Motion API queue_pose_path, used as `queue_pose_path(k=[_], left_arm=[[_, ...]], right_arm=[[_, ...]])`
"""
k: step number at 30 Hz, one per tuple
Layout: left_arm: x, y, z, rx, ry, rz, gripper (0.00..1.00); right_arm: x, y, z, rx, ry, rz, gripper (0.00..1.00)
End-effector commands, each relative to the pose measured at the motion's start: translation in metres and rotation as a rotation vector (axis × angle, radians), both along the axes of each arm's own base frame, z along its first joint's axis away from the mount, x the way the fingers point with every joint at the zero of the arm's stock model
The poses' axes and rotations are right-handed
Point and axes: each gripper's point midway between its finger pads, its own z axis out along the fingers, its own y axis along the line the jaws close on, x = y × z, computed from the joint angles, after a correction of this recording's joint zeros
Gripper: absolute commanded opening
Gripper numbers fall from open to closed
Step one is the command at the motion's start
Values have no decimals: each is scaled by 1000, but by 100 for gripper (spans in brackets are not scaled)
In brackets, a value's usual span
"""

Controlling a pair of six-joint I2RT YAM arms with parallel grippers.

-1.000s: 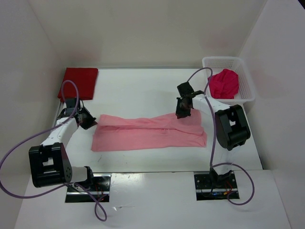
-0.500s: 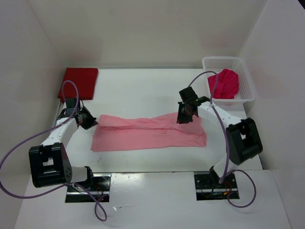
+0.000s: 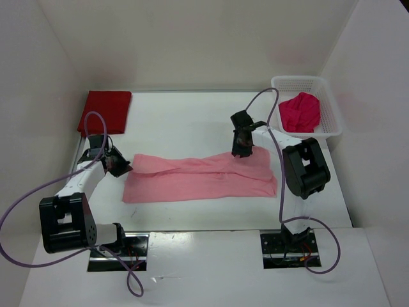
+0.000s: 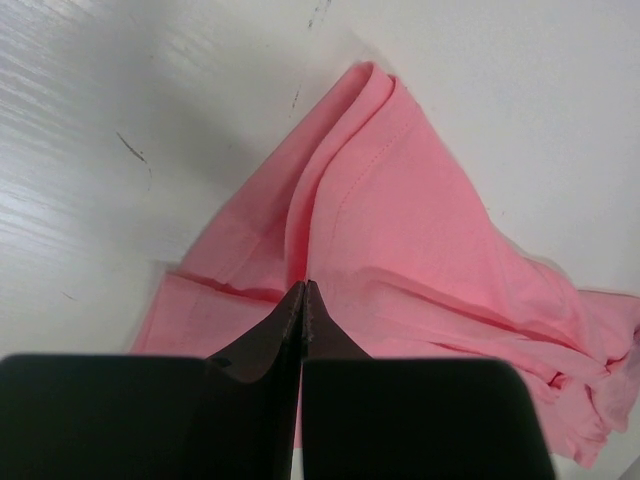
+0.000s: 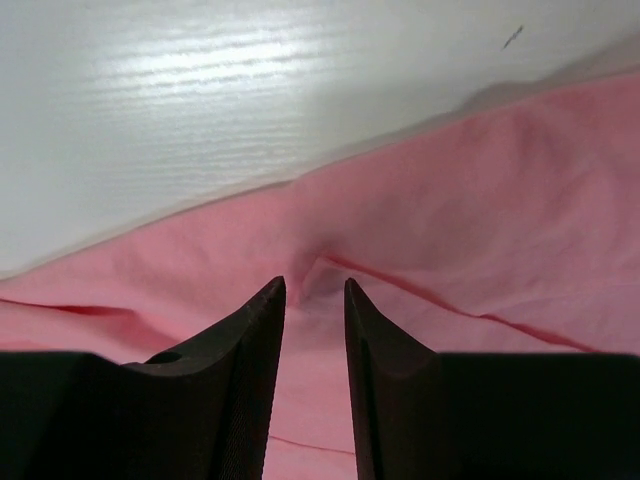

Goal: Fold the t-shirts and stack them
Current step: Fold the other side of the tshirt into a rectangle

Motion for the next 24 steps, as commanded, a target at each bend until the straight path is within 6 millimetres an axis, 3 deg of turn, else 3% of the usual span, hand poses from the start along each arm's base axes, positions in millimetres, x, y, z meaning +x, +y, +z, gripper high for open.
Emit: queue_pose_path(k=[1, 12, 24], left_arm=[[1, 0, 8, 0, -41, -4, 0], [3, 0, 7, -4, -50, 3, 0], [3, -2, 8, -15, -61, 5, 0]], right_arm=[[28, 2, 21, -28, -112, -4, 36], [17, -3, 3, -51, -61, -2, 36], [12, -3, -5, -59, -31, 11, 24]])
